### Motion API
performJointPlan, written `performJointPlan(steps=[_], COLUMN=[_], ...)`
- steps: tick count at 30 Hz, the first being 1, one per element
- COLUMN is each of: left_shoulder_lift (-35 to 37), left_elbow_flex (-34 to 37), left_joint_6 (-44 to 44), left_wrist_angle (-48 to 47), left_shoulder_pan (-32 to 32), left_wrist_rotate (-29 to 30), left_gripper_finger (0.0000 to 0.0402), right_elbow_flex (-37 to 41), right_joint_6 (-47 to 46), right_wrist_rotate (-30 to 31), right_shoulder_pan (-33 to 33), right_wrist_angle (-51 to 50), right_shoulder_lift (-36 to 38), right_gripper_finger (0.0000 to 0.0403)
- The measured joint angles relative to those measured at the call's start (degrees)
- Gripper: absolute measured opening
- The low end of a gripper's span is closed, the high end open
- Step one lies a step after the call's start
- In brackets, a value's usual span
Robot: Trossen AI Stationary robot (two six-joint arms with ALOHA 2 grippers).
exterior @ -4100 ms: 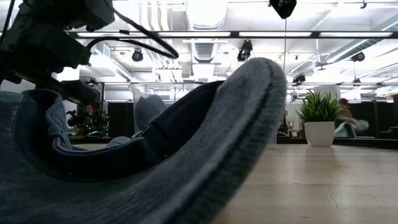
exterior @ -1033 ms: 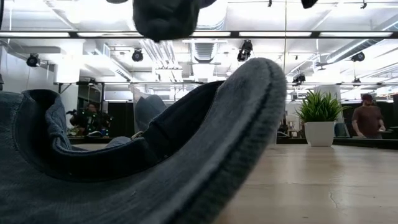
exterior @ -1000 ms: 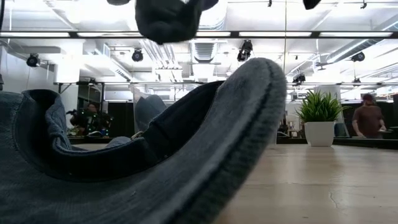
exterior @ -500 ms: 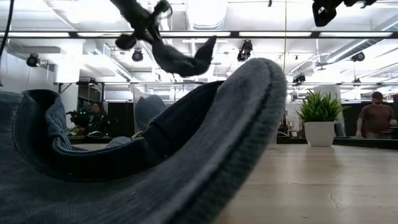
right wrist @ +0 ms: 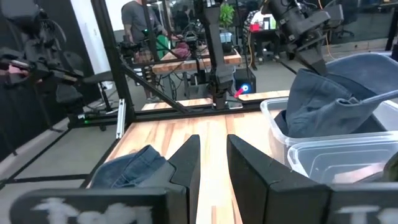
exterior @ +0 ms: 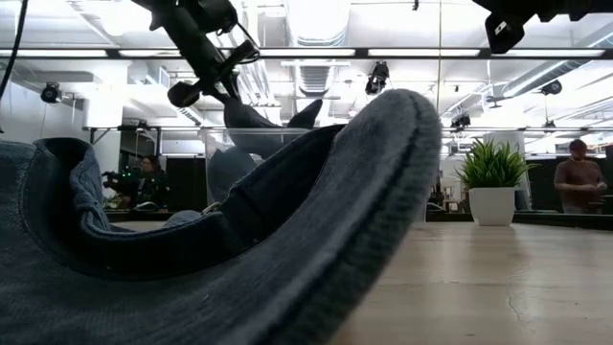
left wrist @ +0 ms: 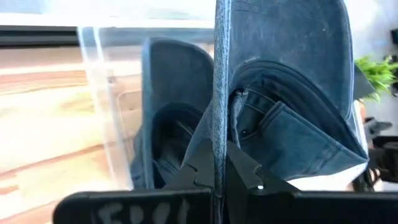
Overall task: Pick & Place hat
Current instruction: Put the left blue cap into the left transparent bin
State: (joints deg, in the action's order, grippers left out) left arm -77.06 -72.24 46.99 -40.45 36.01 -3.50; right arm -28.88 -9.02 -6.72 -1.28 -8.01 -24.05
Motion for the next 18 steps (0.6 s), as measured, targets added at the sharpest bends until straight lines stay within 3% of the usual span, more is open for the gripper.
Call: performJointPlan(steps=[18], left_shoulder_lift=[0.0], left_elbow_flex=[2.0], left_joint_6=[1.5], left_wrist_angle=[-1.1], left_shoulder_pan=[-0.2], left_wrist_rotate=[2.3], left_gripper_finger=[0.0016], right_elbow_flex=[-0.7], right_joint_6=[1.4], right_wrist_rotate=[0.2], right_shoulder_pan=[0.0], right_wrist_angle=[0.0], right_shoulder_lift=[0.0], right_gripper_finger=[0.0073])
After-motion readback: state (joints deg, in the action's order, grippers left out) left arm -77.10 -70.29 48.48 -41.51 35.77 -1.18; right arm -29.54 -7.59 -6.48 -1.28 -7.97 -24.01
